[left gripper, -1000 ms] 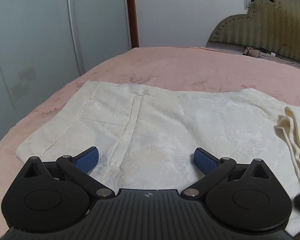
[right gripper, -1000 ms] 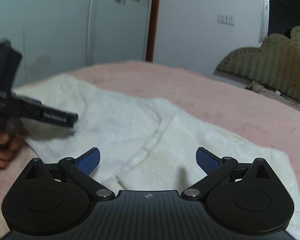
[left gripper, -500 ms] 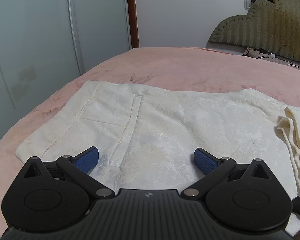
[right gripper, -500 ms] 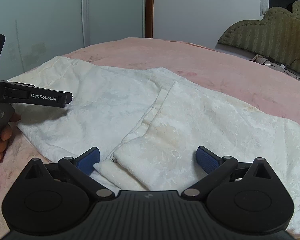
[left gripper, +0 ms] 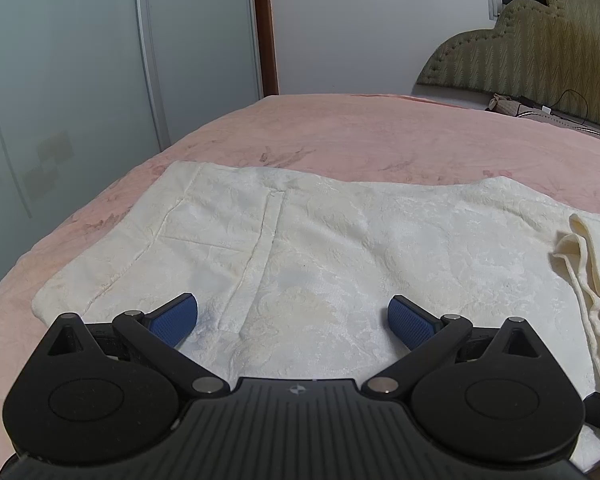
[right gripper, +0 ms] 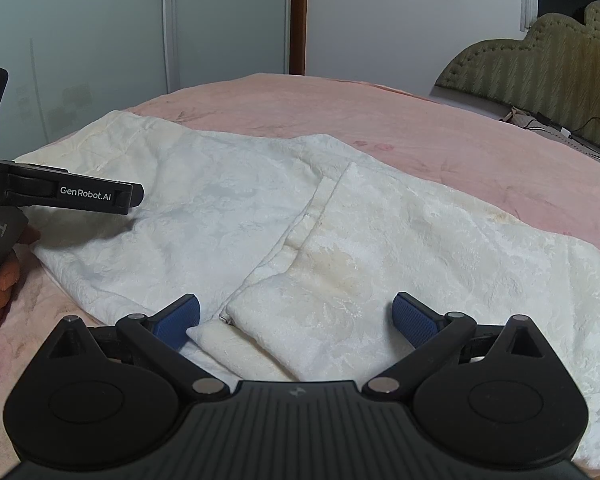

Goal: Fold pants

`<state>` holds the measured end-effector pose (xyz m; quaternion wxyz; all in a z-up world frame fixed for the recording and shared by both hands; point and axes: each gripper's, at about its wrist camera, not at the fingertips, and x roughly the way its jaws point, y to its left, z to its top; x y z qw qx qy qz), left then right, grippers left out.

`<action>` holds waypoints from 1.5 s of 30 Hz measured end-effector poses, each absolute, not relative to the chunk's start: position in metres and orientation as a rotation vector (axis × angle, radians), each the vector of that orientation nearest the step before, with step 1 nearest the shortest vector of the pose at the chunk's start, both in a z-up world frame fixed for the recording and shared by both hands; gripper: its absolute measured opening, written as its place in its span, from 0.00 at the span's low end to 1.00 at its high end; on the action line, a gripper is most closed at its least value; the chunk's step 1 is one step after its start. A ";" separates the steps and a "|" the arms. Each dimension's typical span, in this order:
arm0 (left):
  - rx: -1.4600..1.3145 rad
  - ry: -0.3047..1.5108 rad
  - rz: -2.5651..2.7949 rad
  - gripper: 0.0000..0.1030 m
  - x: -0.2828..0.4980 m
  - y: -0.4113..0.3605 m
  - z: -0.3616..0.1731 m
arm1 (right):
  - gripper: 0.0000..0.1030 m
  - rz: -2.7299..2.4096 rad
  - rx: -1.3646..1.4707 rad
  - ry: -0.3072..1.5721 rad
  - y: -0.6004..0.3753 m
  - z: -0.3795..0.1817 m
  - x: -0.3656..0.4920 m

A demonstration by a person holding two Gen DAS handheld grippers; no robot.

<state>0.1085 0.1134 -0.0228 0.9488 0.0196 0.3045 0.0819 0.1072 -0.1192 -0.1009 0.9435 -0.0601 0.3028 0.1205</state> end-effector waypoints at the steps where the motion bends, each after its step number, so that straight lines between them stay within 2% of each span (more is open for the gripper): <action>1: 0.040 0.620 0.167 1.00 0.108 0.114 -0.023 | 1.00 0.246 -0.122 0.617 -0.120 -0.101 0.107; 17: 0.041 0.619 0.167 1.00 0.108 0.114 -0.023 | 1.00 0.217 -0.184 0.590 -0.108 -0.101 0.102; 27: 0.016 0.576 0.270 1.00 0.055 0.161 0.006 | 1.00 0.249 -0.533 0.351 -0.035 -0.095 0.065; 33: -0.259 0.614 0.216 0.98 0.025 0.218 0.014 | 1.00 0.415 -0.602 0.273 0.015 -0.085 0.048; 39: -0.667 0.693 0.012 0.99 0.031 0.254 -0.004 | 1.00 0.458 -0.880 0.204 0.077 -0.110 0.038; 40: -0.689 0.690 0.012 0.99 0.032 0.257 -0.006 | 0.99 0.463 -0.896 0.195 0.084 -0.113 0.039; 43: -0.751 0.692 -0.004 0.99 0.039 0.262 -0.009 | 0.84 0.477 -0.856 0.227 0.095 -0.113 0.054; 45: -0.812 0.688 -0.025 0.99 0.045 0.268 -0.012 | 0.60 0.472 -0.855 0.238 0.105 -0.115 0.065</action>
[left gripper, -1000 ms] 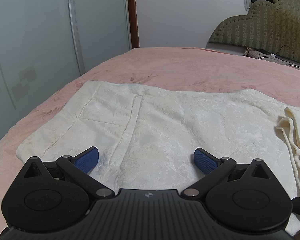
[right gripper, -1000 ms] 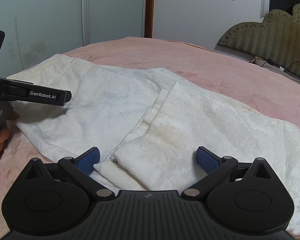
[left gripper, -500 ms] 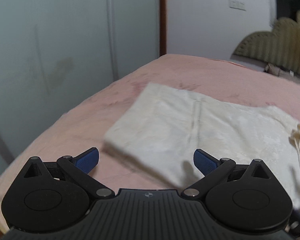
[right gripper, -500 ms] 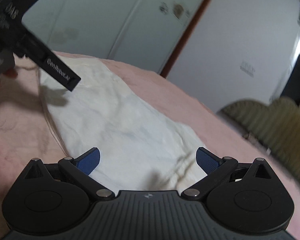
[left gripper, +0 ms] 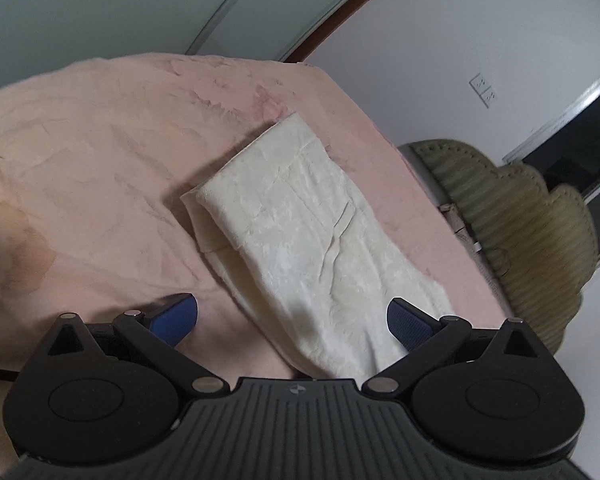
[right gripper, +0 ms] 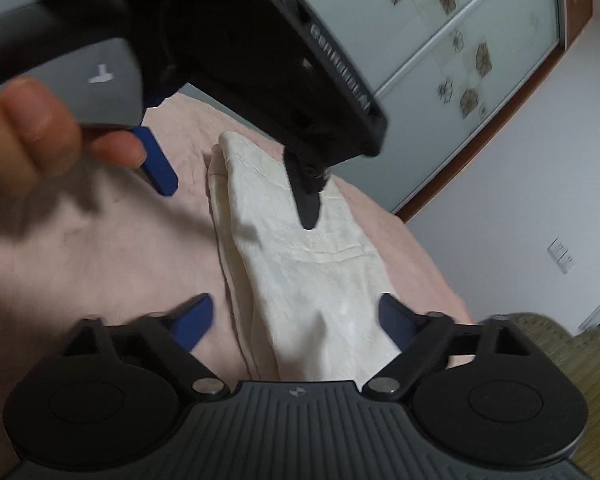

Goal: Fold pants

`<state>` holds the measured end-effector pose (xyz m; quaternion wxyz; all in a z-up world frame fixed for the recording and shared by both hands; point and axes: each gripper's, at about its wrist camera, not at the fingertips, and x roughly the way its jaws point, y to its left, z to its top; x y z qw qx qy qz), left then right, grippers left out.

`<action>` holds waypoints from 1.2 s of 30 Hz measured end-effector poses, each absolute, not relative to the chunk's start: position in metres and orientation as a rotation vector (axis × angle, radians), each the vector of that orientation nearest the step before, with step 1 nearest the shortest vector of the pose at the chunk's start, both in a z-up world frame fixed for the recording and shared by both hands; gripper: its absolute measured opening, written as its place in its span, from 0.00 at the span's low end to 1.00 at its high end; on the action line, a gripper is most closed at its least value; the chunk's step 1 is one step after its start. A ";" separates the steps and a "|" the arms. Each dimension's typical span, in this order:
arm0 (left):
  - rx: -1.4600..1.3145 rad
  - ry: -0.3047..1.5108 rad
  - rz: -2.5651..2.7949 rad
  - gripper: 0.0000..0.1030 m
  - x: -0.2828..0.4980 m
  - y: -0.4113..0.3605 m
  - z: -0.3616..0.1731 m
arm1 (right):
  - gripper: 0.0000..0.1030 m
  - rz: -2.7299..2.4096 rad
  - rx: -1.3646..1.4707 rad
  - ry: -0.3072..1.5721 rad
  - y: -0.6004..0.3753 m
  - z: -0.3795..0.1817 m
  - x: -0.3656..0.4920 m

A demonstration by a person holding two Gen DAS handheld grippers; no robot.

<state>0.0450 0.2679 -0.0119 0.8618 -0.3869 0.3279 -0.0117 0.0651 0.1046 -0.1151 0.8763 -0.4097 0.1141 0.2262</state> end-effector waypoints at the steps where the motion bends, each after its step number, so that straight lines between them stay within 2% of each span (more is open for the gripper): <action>1: -0.841 0.686 -0.038 0.99 0.049 0.271 -0.014 | 0.54 0.479 -0.859 0.248 0.109 -0.117 0.070; 3: -0.899 0.683 -0.065 0.99 0.056 0.275 -0.019 | 0.31 0.496 -0.870 0.250 0.114 -0.120 0.074; 5: -0.940 0.674 -0.072 0.99 0.062 0.277 -0.021 | 0.27 0.490 -0.889 0.213 0.117 -0.121 0.073; 11: -1.098 0.668 -0.154 0.98 0.104 0.276 -0.030 | 0.24 0.535 -0.587 0.268 0.088 -0.078 0.087; 14: -1.094 0.687 -0.113 0.87 0.122 0.274 -0.030 | 0.25 0.735 -0.428 0.383 0.057 -0.057 0.090; 16: -1.050 0.705 -0.087 0.62 0.129 0.272 -0.029 | 0.25 0.743 -0.334 0.383 0.035 -0.042 0.092; 17: -1.018 0.716 -0.064 0.54 0.131 0.271 -0.029 | 0.25 0.722 -0.287 0.391 0.025 -0.036 0.098; 19: -0.957 0.725 -0.019 0.28 0.132 0.268 -0.029 | 0.25 0.646 -0.228 0.434 0.010 -0.031 0.118; 22: -0.883 0.711 0.014 0.10 0.129 0.264 -0.029 | 0.25 0.533 -0.261 0.578 0.009 -0.052 0.153; 24: -0.833 0.689 0.018 0.09 0.127 0.259 -0.025 | 0.25 0.525 -0.298 0.664 0.017 -0.072 0.166; 31: -0.372 0.480 0.011 0.08 0.100 0.185 0.038 | 0.25 0.552 -0.177 0.583 -0.001 -0.046 0.178; 36: -0.266 0.398 -0.129 0.08 0.088 0.130 0.076 | 0.25 0.511 -0.099 0.533 -0.020 -0.025 0.188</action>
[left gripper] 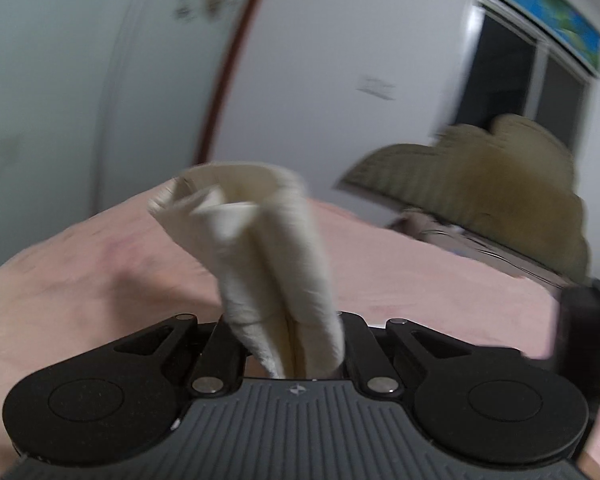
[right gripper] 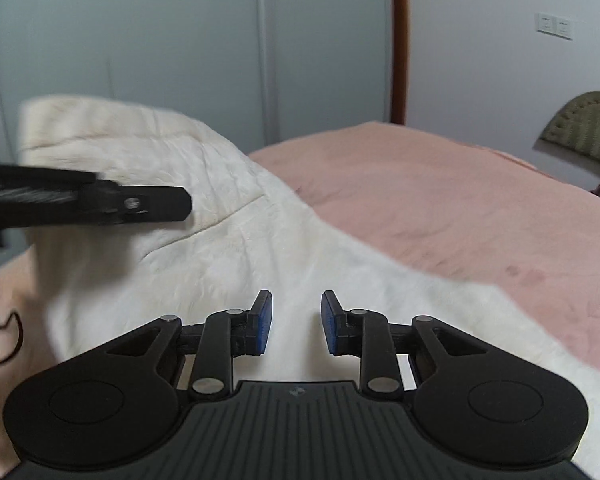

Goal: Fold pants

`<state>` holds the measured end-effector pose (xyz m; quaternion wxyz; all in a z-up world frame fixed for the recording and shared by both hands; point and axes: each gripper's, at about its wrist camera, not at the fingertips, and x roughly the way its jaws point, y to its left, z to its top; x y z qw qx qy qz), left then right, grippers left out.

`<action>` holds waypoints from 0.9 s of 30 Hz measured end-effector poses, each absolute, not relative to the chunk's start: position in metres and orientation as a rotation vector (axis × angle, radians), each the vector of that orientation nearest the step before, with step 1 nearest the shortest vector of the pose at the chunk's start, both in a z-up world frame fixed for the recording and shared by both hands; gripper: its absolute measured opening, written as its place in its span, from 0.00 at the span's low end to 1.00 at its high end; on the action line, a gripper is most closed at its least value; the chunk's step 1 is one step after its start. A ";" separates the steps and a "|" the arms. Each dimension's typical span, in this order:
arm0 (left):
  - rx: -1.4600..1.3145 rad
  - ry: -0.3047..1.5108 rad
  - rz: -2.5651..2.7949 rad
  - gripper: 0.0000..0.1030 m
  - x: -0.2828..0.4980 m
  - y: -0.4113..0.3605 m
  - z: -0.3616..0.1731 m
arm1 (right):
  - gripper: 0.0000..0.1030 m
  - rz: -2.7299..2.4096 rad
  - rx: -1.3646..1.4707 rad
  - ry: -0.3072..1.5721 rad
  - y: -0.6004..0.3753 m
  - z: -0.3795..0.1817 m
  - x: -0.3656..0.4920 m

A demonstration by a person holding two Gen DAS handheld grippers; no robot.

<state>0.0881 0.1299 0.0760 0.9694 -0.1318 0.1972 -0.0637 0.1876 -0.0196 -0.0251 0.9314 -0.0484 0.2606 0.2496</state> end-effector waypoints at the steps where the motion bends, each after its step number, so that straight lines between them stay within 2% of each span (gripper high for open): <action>1: -0.249 0.387 -0.159 0.08 0.086 0.117 0.080 | 0.25 0.507 -0.077 0.516 -0.026 -0.021 0.184; 8: -0.161 0.358 -0.312 0.09 0.078 0.033 0.092 | 0.25 0.509 -0.024 0.355 -0.092 0.005 0.153; 14: -0.089 0.383 -0.452 0.10 0.090 -0.044 0.091 | 0.25 0.442 -0.015 0.329 -0.164 0.008 0.131; 21: 0.000 0.459 -0.573 0.11 0.094 -0.127 0.061 | 0.26 0.308 -0.060 0.409 -0.238 -0.001 0.121; 23: 0.023 0.498 -0.588 0.14 0.096 -0.142 0.046 | 0.26 0.285 -0.075 0.446 -0.251 -0.008 0.118; 24: 0.038 0.523 -0.591 0.21 0.097 -0.148 0.038 | 0.26 0.278 -0.089 0.471 -0.256 -0.013 0.116; 27: 0.098 0.632 -0.613 0.23 0.098 -0.162 0.013 | 0.26 0.214 -0.158 0.607 -0.271 -0.032 0.116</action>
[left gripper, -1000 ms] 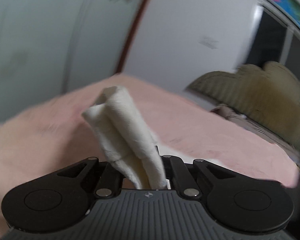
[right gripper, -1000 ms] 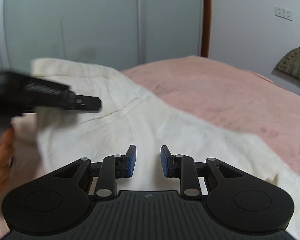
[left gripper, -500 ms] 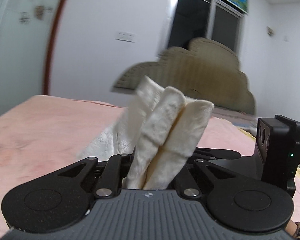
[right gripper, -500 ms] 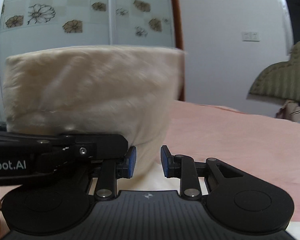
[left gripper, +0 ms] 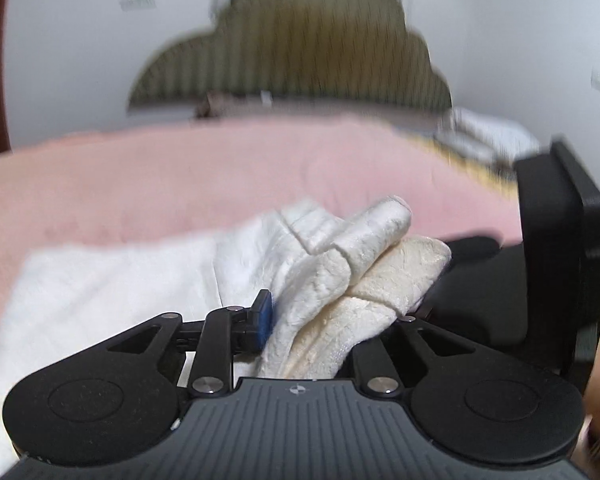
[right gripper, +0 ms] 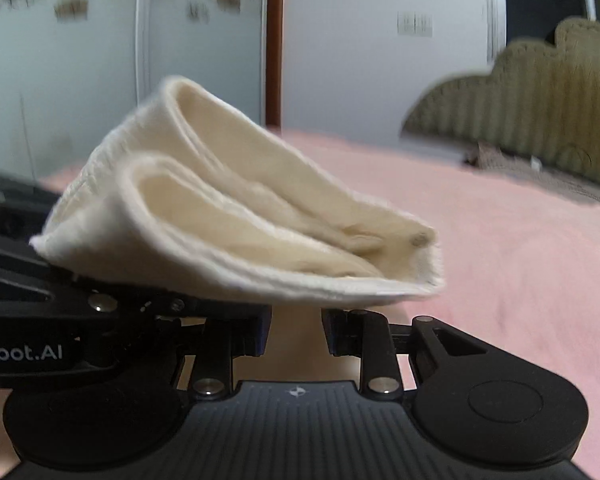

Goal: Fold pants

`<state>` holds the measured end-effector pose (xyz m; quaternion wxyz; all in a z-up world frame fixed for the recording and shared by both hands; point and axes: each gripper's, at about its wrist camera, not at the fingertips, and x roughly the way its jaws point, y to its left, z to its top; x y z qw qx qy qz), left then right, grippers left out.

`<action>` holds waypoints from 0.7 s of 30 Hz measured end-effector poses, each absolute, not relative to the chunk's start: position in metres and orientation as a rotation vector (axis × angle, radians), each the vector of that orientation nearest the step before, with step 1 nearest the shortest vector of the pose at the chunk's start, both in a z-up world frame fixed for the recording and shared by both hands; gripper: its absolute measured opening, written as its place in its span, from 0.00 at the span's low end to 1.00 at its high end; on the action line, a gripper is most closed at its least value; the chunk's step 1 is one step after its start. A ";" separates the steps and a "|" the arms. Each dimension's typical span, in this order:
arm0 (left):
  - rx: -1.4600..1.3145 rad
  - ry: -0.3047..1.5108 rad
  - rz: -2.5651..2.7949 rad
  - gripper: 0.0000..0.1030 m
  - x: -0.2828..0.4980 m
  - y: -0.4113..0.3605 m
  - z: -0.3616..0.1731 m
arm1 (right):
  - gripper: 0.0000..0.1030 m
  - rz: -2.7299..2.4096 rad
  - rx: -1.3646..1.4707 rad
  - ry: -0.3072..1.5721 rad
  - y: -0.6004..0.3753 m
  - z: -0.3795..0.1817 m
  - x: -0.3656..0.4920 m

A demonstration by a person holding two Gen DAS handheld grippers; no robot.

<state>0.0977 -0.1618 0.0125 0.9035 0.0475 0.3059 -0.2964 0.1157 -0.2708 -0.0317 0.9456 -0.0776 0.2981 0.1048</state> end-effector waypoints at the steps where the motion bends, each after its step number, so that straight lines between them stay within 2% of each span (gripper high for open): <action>1: 0.122 0.649 -0.620 0.27 0.098 -0.164 0.008 | 0.26 0.178 -0.184 0.641 -0.275 -0.035 0.114; 2: 0.150 0.657 -0.630 0.30 0.095 -0.164 0.003 | 0.30 0.163 -0.179 0.646 -0.280 -0.036 0.109; 4: 0.190 0.646 -0.660 0.47 0.083 -0.157 -0.002 | 0.42 0.147 -0.079 0.645 -0.299 -0.031 0.096; 5: 0.193 0.634 -0.680 0.50 0.078 -0.152 -0.001 | 0.50 0.128 -0.050 0.645 -0.306 -0.027 0.089; 11: 0.060 0.581 -0.687 0.73 0.056 -0.094 0.012 | 0.54 -0.135 0.034 0.554 -0.327 -0.006 0.054; 16: -0.042 0.536 -0.471 0.75 0.069 -0.040 0.020 | 0.55 0.045 0.137 0.406 -0.304 0.008 0.035; 18: -0.071 0.575 -0.442 0.76 0.081 -0.022 0.017 | 0.55 0.089 0.072 0.414 -0.283 0.009 0.039; 21: -0.004 0.670 -0.368 0.75 0.093 -0.010 -0.001 | 0.57 0.091 -0.064 0.522 -0.262 -0.009 0.054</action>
